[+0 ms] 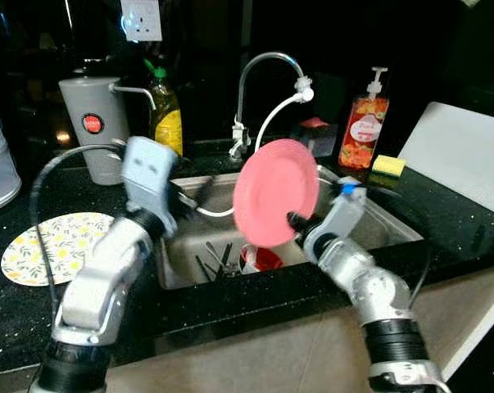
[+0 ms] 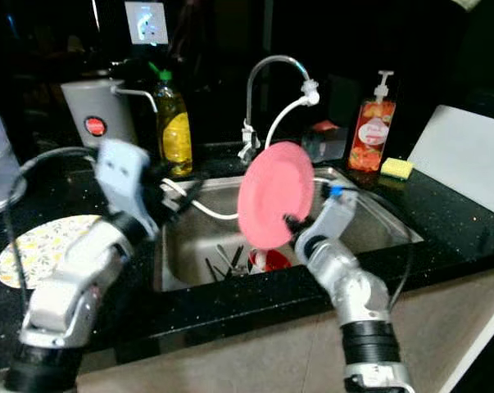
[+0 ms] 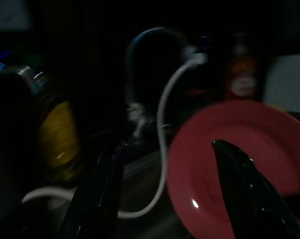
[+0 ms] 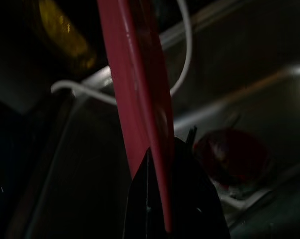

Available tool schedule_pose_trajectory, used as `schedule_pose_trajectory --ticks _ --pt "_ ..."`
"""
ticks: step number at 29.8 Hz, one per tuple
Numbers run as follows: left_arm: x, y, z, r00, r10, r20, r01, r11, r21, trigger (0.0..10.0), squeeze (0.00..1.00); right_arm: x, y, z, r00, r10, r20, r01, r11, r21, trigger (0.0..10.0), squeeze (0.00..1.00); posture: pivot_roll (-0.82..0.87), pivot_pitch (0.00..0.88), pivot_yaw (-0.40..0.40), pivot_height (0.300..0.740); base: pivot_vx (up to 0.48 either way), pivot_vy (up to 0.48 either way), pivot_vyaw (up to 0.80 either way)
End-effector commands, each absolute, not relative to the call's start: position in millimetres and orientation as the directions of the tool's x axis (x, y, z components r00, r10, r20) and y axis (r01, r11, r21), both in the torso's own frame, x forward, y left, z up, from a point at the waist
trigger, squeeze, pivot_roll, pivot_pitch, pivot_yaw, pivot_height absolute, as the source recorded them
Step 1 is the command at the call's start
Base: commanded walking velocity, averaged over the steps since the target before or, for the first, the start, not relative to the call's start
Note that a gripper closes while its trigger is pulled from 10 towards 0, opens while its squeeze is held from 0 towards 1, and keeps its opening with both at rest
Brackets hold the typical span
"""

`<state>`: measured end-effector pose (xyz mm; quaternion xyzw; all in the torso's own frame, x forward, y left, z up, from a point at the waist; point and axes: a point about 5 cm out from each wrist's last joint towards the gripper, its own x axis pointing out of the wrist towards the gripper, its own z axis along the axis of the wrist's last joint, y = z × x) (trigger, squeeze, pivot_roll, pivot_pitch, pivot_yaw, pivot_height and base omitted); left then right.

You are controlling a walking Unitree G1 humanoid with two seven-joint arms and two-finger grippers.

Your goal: Kitchen organization

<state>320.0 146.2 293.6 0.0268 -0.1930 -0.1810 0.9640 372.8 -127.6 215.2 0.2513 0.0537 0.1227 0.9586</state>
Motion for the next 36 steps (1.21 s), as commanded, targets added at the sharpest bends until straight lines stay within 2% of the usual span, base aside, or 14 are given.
schedule_pose_trajectory --ticks 1,2,3,5,6,7,16,22,23,24,28,29,30,36 --pt "324 150 289 0.890 -0.312 0.334 0.310 0.949 0.060 10.0 0.00 373 -124 210 0.964 0.262 -0.039 -0.214 0.857 0.469 10.0 0.00 -0.03 0.025 -0.034 0.740 0.000 0.000 0.00" --pt "324 151 288 0.895 -0.301 0.329 0.304 0.952 0.044 10.0 0.00 374 -122 207 0.965 0.259 -0.047 -0.211 0.866 0.453 10.0 0.00 -0.03 0.026 -0.034 0.740 0.000 0.000 0.00" --pt "324 152 286 0.907 -0.284 0.313 0.290 0.957 0.027 10.0 0.00 374 -120 203 0.966 0.253 -0.057 -0.206 0.883 0.422 10.0 0.18 -0.03 0.027 -0.033 0.740 0.000 0.000 0.00" --pt "325 154 284 0.914 -0.272 0.300 0.280 0.960 0.016 10.0 0.00 375 -118 201 0.967 0.248 -0.064 -0.203 0.894 0.399 10.0 0.18 -0.03 0.027 -0.033 0.740 0.000 0.000 0.00" --pt "325 155 282 0.923 -0.258 0.285 0.267 0.964 0.007 10.0 0.00 375 -116 198 0.966 0.251 -0.070 -0.207 0.903 0.376 10.0 0.65 -0.03 0.027 -0.033 0.740 0.000 0.000 0.00" --pt "326 158 280 0.933 -0.239 0.270 0.247 0.969 0.001 10.0 0.00 374 -113 195 0.965 0.252 -0.072 -0.213 0.914 0.346 10.0 1.00 -0.03 0.028 -0.034 0.740 0.000 0.000 0.00" --pt "328 162 276 0.954 -0.192 0.230 0.200 0.980 -0.014 10.0 0.00 373 -114 198 0.966 0.256 -0.031 -0.229 0.907 0.353 10.0 1.00 -0.03 0.028 -0.034 0.740 0.000 0.000 0.00" --pt "328 161 276 0.960 -0.181 0.215 0.191 0.981 -0.025 10.0 0.00 371 -123 217 0.975 0.208 0.080 -0.223 0.905 0.363 10.0 1.00 -0.04 0.027 -0.032 0.740 0.000 0.000 0.00" --pt "329 163 275 0.969 -0.159 0.191 0.168 0.985 -0.030 10.0 0.00 367 -125 233 0.964 0.205 0.170 -0.253 0.902 0.348 10.0 0.89 -0.04 0.030 -0.029 0.740 0.000 0.000 0.00" --pt "330 166 271 0.980 -0.126 0.154 0.130 0.991 -0.016 10.0 0.00 363 -126 242 0.953 0.209 0.218 -0.274 0.903 0.330 10.0 0.00 -0.04 0.031 -0.027 0.740 0.000 0.000 0.00" --pt "333 177 260 0.998 -0.016 0.058 0.016 1.000 0.008 10.0 0.00 357 -128 256 0.931 0.219 0.292 -0.303 0.910 0.283 10.0 0.00 -0.04 0.031 -0.027 0.740 0.000 0.000 0.00" --pt "329 186 249 1.000 0.025 -0.007 -0.023 0.978 0.208 10.0 0.00 352 -129 264 0.917 0.224 0.329 -0.308 0.923 0.232 10.0 0.00 -0.04 0.037 -0.009 0.740 0.000 0.000 0.00" --pt "327 188 247 1.000 0.022 -0.014 -0.017 0.960 0.280 10.0 0.00 351 -130 266 0.915 0.223 0.335 -0.307 0.925 0.223 10.0 0.00 -0.04 0.037 -0.009 0.740 0.000 0.000 0.00" --pt "322 203 238 0.996 0.069 -0.063 -0.037 0.912 0.409 10.0 0.00 349 -133 266 0.918 0.210 0.338 -0.297 0.926 0.231 10.0 0.00 -0.02 0.035 -0.002 0.740 0.000 0.000 0.00"
